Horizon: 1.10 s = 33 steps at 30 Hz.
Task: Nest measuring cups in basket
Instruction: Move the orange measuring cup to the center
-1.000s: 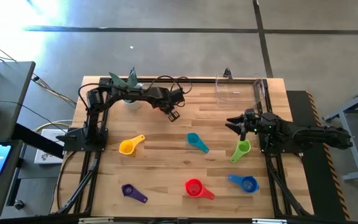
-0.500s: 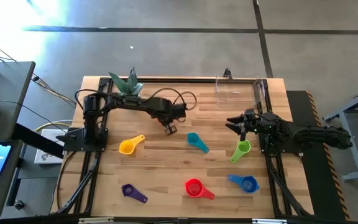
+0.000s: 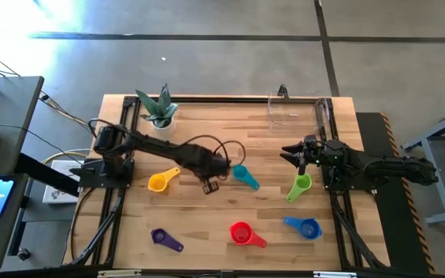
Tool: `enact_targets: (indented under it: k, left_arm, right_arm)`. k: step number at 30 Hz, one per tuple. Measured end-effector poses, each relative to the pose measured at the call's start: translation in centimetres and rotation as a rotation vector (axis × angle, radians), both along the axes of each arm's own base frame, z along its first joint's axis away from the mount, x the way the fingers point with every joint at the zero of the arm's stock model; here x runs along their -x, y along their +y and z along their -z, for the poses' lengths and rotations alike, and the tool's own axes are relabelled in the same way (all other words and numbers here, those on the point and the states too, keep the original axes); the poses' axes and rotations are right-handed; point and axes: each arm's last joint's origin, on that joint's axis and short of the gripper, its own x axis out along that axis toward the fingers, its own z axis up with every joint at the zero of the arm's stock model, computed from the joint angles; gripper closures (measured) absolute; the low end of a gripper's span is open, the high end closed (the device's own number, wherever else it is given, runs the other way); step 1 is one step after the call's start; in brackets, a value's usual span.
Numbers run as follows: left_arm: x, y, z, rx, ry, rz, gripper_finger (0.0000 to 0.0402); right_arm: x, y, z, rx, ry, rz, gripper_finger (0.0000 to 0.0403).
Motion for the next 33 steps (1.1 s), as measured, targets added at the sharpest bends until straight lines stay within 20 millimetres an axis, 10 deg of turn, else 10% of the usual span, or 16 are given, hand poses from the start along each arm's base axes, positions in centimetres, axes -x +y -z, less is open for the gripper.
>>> enact_targets:
  k: [33]
  left_arm:
    - [-0.2,-5.3,0.2,0.113,-0.074,0.559,0.0387]
  right_arm:
    - [0.0,0.0,0.0,-0.378,-0.096,0.074,0.0215]
